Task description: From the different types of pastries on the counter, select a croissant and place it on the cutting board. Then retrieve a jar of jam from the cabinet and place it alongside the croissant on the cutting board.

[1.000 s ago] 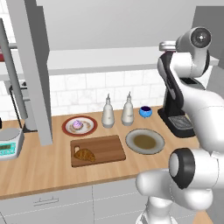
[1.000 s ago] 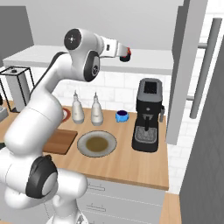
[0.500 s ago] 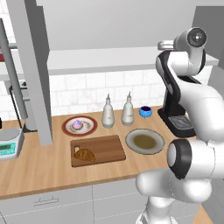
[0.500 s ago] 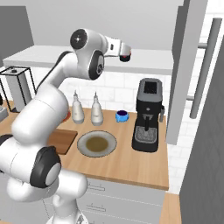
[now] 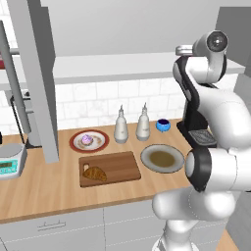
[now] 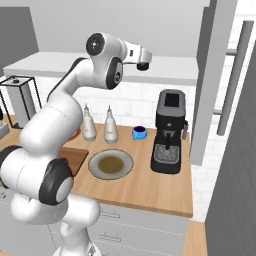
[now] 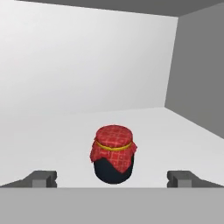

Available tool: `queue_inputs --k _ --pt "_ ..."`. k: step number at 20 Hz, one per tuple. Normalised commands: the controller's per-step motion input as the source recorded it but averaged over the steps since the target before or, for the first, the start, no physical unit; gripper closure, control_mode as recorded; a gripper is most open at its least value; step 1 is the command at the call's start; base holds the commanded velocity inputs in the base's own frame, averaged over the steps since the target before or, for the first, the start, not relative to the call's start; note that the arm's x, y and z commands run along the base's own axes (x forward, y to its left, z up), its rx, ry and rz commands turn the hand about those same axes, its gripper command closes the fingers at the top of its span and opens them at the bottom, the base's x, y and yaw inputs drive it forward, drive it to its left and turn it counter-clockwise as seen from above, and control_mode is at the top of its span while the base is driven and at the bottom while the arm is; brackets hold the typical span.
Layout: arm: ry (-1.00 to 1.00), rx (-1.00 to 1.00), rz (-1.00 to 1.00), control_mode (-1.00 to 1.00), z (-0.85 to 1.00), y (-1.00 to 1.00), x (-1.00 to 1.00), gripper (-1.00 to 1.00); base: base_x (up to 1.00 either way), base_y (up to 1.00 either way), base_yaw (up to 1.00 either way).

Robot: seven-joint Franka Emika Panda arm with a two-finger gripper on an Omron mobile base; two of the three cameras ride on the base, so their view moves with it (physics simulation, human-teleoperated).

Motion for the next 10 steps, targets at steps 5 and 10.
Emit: queue_inputs --k 5,10 --pt "0.0 0.0 0.0 -1.0 0.0 -0.08 0.11 -1.0 0.0 0.0 0.0" --pt "0.0 0.0 0.0 -1.0 -0.07 -0.04 0.15 -1.0 0.0 0.0 0.0"
